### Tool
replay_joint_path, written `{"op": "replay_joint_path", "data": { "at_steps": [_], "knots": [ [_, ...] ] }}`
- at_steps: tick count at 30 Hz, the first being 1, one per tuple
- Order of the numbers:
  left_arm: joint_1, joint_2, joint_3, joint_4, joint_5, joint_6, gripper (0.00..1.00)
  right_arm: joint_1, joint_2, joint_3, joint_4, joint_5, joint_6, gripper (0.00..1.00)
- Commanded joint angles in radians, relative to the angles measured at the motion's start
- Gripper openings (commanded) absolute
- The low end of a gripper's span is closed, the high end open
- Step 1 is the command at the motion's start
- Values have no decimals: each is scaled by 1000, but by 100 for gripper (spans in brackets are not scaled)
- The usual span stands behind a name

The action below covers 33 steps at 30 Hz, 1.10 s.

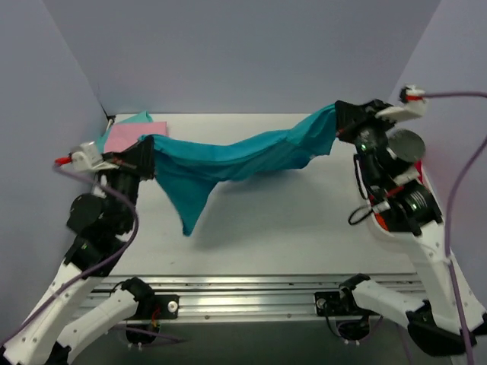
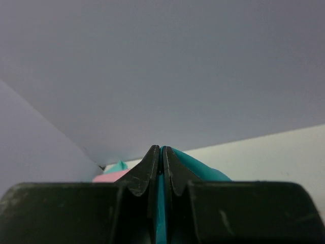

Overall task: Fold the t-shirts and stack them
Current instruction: Flatten the tshirt out

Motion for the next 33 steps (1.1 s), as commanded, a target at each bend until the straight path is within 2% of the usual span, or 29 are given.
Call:
{"op": "replay_joint_path", "data": {
  "at_steps": [1,8,12,16,22,26,30,33],
  "knots": [
    [-3,-91,68,-151,189,133,2,8,-147,-16,78,-174,-84,0],
    [-3,-225,246,-261,348,132,2,5,-368,40,39,-315,-96,0],
    [-1,-292,291,-304,365,106,2,-8,-421,71,42,-346,-73,0],
    [0,-324,277,-289,367,81,2,-35,-405,105,33,-374,-47,0],
    [-1,-246,240,-283,237,58,2,-54,-283,126,-24,-259,-47,0],
    [0,-157,173,-225,149,28,2,-54,-113,119,-36,-159,-64,0],
    [8,-20,82,-133,29,-1,2,-54,35,59,11,-95,-70,0],
    [61,97,16,-39,11,-61,2,-57,160,4,85,-42,-72,0]
  ]
}}
